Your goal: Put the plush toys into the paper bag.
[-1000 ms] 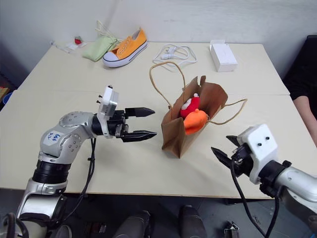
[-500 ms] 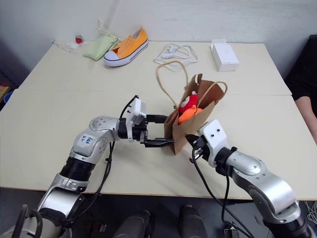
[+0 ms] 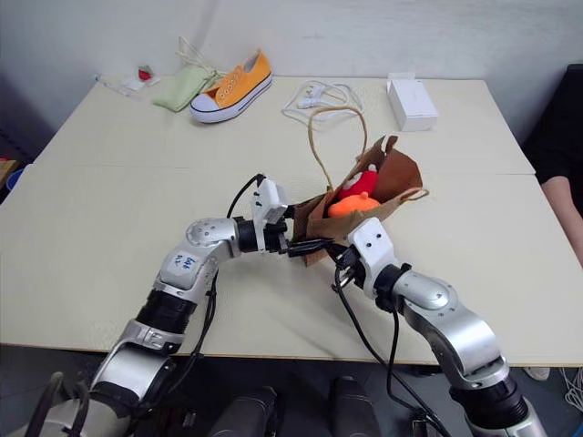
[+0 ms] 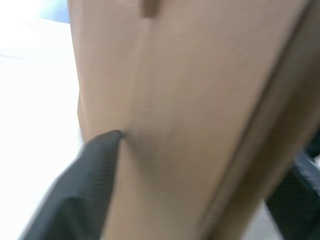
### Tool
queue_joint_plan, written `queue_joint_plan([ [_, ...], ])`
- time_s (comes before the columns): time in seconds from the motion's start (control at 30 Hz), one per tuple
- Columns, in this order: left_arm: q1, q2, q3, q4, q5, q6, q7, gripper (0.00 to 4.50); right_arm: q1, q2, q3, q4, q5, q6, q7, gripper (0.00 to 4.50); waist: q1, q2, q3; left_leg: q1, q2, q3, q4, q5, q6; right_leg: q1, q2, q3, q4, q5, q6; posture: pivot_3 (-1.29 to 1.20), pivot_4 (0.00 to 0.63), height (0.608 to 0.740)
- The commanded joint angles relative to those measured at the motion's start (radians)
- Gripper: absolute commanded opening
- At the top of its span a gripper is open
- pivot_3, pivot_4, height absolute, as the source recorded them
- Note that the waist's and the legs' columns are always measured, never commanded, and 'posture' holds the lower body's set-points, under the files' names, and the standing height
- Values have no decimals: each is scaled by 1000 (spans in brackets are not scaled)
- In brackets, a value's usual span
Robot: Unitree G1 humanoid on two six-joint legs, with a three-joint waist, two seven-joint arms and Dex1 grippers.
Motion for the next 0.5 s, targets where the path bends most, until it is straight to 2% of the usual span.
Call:
queue_joint_plan([
  [0.03,-30,-9,19,7,5,-48,2,2622,24,5,-29,-59,-13,-25,14,0,0,0,0,0,0,0,0,0,0,0,0,0,0,0,0,0,150,740],
  [0.17,-72,-13,45,81,-31,-68,-56,1297,80,-16,-87,-141,4,-17,25,0,1,0,0,0,0,0,0,0,0,0,0,0,1,0,0,0,150,740],
  [0.3,-126,9,104,108,-201,46,-281,76,218,-93,-227,-303,30,16,59,0,4,0,0,-1,0,0,0,0,0,0,0,0,1,0,0,0,150,740],
  [0.43,-186,59,99,176,-226,74,-445,32,416,-160,-470,-459,153,44,149,0,2,0,0,-1,0,0,0,0,0,0,0,-1,2,0,0,0,150,740],
  [0.5,-238,60,79,283,-202,23,-553,32,622,-183,-743,-526,265,24,276,0,6,1,0,0,0,0,0,0,0,0,0,0,2,0,0,0,150,740],
])
